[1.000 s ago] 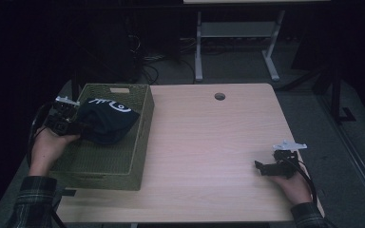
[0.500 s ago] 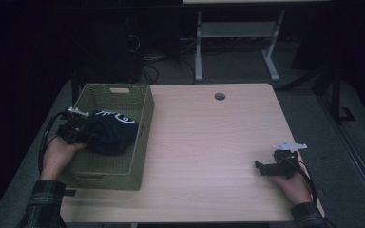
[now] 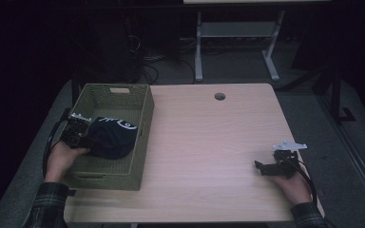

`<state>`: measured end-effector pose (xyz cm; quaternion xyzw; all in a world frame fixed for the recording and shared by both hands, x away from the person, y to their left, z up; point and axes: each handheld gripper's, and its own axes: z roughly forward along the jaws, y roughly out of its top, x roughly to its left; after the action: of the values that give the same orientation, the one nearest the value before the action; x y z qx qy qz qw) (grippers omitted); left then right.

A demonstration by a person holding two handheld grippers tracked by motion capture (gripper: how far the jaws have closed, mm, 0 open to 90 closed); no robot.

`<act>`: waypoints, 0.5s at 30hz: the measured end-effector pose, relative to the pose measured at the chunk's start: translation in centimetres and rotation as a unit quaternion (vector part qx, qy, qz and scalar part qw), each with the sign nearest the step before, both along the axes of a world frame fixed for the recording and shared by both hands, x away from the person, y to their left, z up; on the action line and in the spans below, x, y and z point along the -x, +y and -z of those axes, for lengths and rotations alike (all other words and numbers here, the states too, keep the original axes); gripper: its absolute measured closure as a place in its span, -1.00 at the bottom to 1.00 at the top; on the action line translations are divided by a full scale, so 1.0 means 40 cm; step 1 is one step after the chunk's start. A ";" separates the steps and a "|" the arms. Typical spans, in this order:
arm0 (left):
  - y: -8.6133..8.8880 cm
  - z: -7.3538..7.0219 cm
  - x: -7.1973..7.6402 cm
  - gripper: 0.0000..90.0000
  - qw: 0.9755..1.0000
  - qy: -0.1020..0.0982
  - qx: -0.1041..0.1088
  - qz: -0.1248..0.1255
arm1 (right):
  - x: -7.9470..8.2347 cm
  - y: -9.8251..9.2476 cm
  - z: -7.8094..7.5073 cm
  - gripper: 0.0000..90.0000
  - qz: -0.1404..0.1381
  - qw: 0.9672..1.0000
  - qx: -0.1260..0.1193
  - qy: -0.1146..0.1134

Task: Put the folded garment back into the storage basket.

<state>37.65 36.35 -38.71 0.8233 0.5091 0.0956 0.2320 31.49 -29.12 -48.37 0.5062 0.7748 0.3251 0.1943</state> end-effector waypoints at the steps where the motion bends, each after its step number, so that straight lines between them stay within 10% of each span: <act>1: 0.001 -0.002 0.001 0.52 1.000 -0.002 0.002 0.001 | 0.000 0.000 0.000 -0.98 0.000 1.000 0.000 0.000; 15: 0.010 -0.082 0.033 -0.32 0.998 -0.054 0.034 -0.013 | 0.000 0.000 0.000 -0.98 0.000 1.000 0.000 0.000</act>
<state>36.32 36.73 -35.45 0.8018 0.5097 0.1252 0.2858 31.49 -29.12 -48.37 0.5060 0.7750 0.3250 0.1945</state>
